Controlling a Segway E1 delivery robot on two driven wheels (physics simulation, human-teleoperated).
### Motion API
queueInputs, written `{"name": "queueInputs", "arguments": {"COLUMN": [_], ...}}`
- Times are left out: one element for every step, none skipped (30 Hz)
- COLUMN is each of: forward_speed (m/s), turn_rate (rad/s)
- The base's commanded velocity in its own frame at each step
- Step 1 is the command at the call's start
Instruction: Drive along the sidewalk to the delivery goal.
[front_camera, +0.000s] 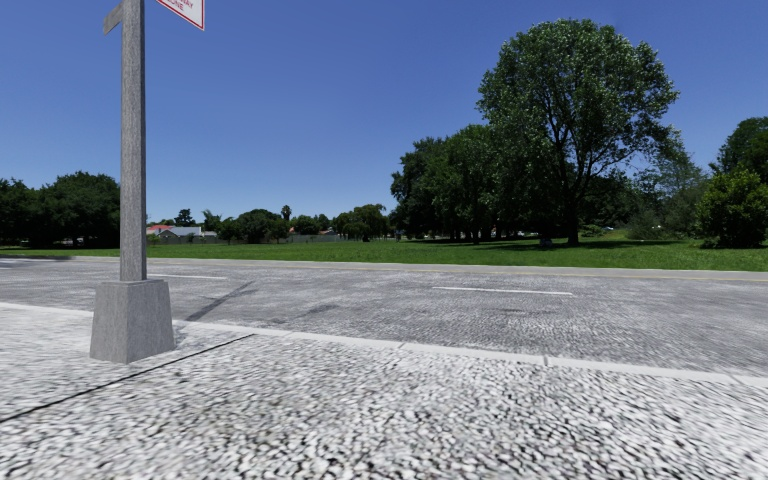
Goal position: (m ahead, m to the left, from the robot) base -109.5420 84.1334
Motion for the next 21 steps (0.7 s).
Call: {"name": "queueInputs", "arguments": {"forward_speed": [0.00,0.00,0.00,0.00,0.00,0.00,0.00,0.00,0.00,0.00,0.00,0.00,0.00,0.00,0.00,0.00,0.00,0.00,0.00,0.00,0.00], "turn_rate": [0.00,0.00,0.00,0.00,0.00,0.00,0.00,0.00,0.00,0.00,0.00,0.00,0.00,0.00,0.00,0.00,0.00,0.00,0.00,0.00,0.00]}}
